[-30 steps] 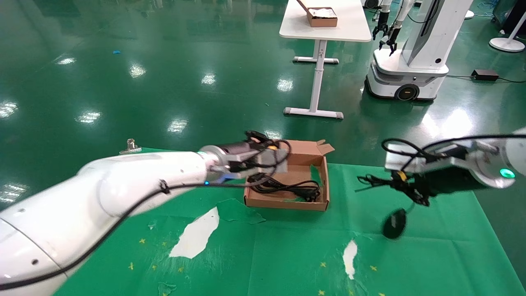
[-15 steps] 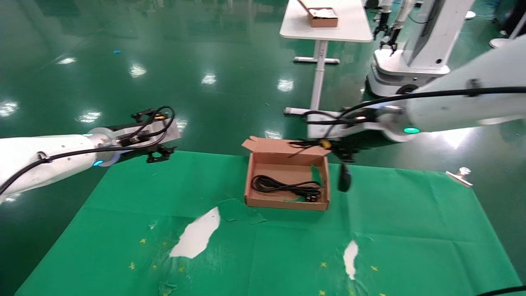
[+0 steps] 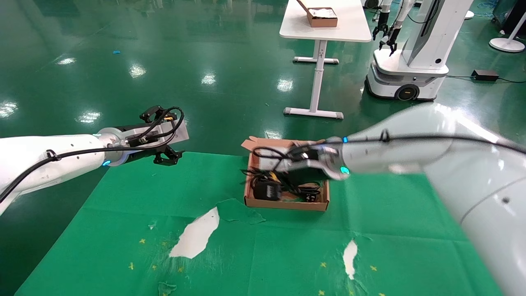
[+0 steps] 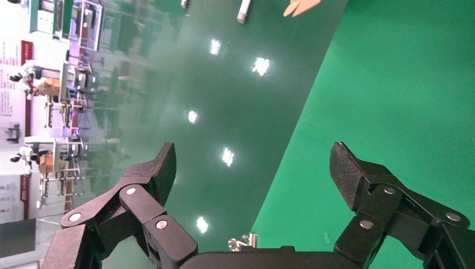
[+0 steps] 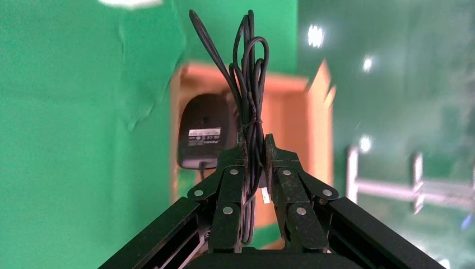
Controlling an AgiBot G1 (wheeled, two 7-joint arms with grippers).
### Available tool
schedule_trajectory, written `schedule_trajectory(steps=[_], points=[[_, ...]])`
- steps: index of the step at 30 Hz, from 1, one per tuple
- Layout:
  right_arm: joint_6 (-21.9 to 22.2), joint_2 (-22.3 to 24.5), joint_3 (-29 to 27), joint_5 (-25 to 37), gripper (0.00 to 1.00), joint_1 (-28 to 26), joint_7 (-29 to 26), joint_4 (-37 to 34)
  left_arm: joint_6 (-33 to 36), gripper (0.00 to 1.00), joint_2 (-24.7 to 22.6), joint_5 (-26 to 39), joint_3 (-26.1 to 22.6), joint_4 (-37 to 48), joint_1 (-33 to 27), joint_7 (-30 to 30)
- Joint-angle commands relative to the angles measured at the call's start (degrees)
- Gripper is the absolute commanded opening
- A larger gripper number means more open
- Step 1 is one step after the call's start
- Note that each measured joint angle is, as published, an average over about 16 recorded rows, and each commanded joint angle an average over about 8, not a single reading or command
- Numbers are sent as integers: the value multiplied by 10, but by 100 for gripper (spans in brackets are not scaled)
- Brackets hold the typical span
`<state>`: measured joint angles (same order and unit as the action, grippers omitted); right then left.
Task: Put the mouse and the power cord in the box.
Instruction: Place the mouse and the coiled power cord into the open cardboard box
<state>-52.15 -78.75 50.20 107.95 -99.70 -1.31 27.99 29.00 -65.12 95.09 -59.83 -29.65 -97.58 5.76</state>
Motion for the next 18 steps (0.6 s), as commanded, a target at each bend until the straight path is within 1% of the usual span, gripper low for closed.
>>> schedule_trajectory(steps=[1,5,6,8,18], points=[[24,-1,20,-12,45,13,-16,-17,0,100,-1,-2,1,2,0,3],[49,-3,39,-13,95,23,-35,-35,0,100,0,-5,2,5,-1,6],[52,-4,41,-14,100,24,-36,-38,0,100,0,-5,2,5,-1,6],[57,-4,45,-13,100,25,-37,-40,0,100,0,-6,2,6,-1,7],[44,-1,36,-11,100,21,-32,-30,1,100,-1,-4,2,4,-1,6]])
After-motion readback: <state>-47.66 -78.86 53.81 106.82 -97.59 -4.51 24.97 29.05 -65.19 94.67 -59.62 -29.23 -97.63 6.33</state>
